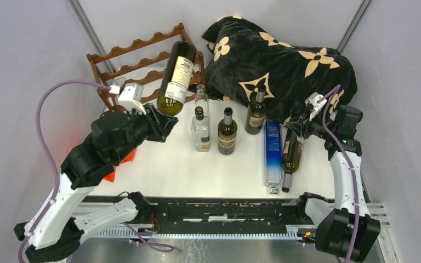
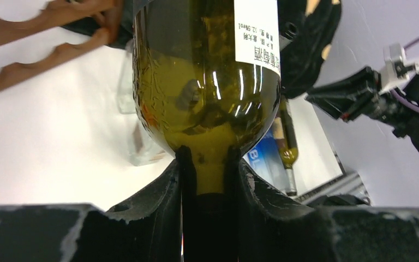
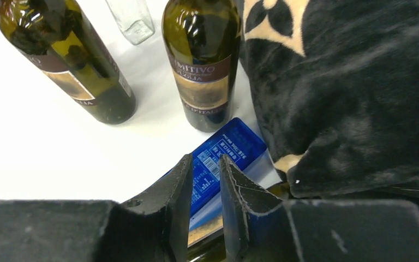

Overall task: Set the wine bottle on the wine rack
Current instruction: Place the wine bottle in the wine rack.

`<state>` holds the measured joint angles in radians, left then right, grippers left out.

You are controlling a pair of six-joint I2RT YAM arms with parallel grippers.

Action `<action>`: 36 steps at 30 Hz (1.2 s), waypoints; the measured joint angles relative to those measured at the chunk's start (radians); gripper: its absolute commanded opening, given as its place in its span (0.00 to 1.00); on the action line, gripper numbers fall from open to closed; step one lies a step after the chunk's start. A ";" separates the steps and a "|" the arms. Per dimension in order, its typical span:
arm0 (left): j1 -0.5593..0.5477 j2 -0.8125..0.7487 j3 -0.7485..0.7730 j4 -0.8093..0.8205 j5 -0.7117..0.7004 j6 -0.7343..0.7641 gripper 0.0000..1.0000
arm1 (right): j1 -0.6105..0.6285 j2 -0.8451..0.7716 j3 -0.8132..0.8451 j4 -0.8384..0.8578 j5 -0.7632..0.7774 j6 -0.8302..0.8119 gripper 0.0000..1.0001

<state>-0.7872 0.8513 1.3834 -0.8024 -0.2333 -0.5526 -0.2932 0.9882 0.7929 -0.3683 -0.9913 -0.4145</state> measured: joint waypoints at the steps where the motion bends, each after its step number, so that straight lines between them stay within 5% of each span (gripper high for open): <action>1: 0.000 -0.013 -0.009 -0.002 -0.021 0.002 0.02 | 0.000 -0.003 -0.021 0.024 -0.007 0.004 0.31; 9: 0.000 -0.076 -0.221 -0.045 -0.231 0.003 0.02 | 0.000 -0.032 -0.155 0.141 -0.047 0.023 0.37; 17: 0.000 -0.162 -0.492 -0.129 -0.271 -0.025 0.02 | 0.000 -0.040 -0.176 0.181 -0.048 0.011 0.38; 36: 0.050 -0.003 -0.704 0.093 -0.433 -0.135 0.02 | 0.000 -0.040 -0.182 0.180 -0.048 -0.010 0.40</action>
<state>-0.7372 0.8478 0.6792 -0.7094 -0.6659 -0.6876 -0.2928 0.9485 0.6109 -0.1883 -1.0389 -0.4248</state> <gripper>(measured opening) 0.393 0.396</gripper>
